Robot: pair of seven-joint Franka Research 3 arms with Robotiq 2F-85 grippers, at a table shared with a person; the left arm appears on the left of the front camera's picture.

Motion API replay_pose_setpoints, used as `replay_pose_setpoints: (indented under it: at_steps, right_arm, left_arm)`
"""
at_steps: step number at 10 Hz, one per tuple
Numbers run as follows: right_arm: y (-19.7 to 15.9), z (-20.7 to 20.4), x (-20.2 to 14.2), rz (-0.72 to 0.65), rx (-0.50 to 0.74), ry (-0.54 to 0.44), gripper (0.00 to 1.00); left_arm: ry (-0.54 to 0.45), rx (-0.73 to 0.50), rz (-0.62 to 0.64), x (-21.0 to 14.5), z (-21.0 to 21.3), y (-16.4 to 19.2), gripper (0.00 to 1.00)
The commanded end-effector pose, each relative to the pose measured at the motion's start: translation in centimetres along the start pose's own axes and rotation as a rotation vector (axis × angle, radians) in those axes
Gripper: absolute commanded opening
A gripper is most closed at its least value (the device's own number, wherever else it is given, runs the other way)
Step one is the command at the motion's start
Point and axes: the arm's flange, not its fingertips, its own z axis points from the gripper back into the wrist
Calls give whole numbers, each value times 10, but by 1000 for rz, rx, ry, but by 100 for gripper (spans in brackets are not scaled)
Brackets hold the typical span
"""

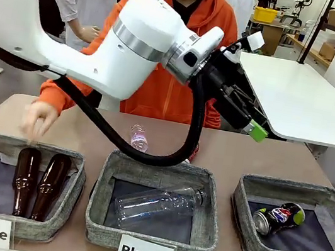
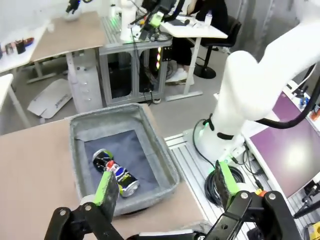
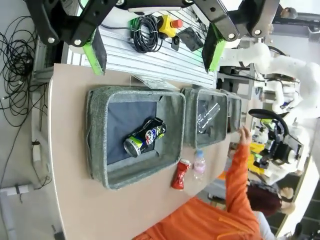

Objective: Sort the can waste into the basket.
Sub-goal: Pick up the can waste from the table and place it in the right Fabric basket.

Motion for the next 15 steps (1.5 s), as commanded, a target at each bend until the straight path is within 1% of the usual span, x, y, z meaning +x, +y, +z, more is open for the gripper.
replay_pose_setpoints:
  at_steps: [1,2,3,4,5,6,7,8,9,11,12,13,14,15]
  right_arm:
    - [6,-2,-2,-20,-29,-3,100]
    - [7,-4,0,-17,-24,-5,100]
    - [14,-14,4,6,5,-15,100]
    - [25,-35,12,66,79,-6,100]
    - [36,-60,21,111,136,56,100]
    - [47,-88,30,133,179,123,100]
    - [61,-120,38,143,205,167,100]
    - [76,-154,46,147,250,232,100]
    - [95,-192,52,151,308,299,100]
    - [122,-253,56,139,397,421,100]
    - [131,-276,54,119,431,462,100]
    - [137,-298,50,93,425,496,100]
    - [139,-311,48,78,416,506,100]
    - [142,-320,48,65,423,502,100]
  left_arm:
    - [-7,-15,-26,-16,-7,-11,100]
    - [5,-26,-24,-18,-2,-13,100]
    - [8,-28,-28,-19,13,-19,100]
    - [34,-2,27,-28,40,-27,100]
    - [30,2,63,-37,70,-37,100]
    - [-8,-13,121,-50,108,-51,100]
    - [-67,-8,167,-64,153,-64,100]
    - [-145,-10,211,-81,198,-79,100]
    - [-186,56,264,-110,246,-96,100]
    - [-277,97,416,-180,308,-117,100]
    - [-352,82,491,-216,332,-126,100]
    - [-436,97,548,-256,353,-137,100]
    - [-512,105,579,-287,364,-142,100]
    - [-565,103,602,-315,371,-145,100]
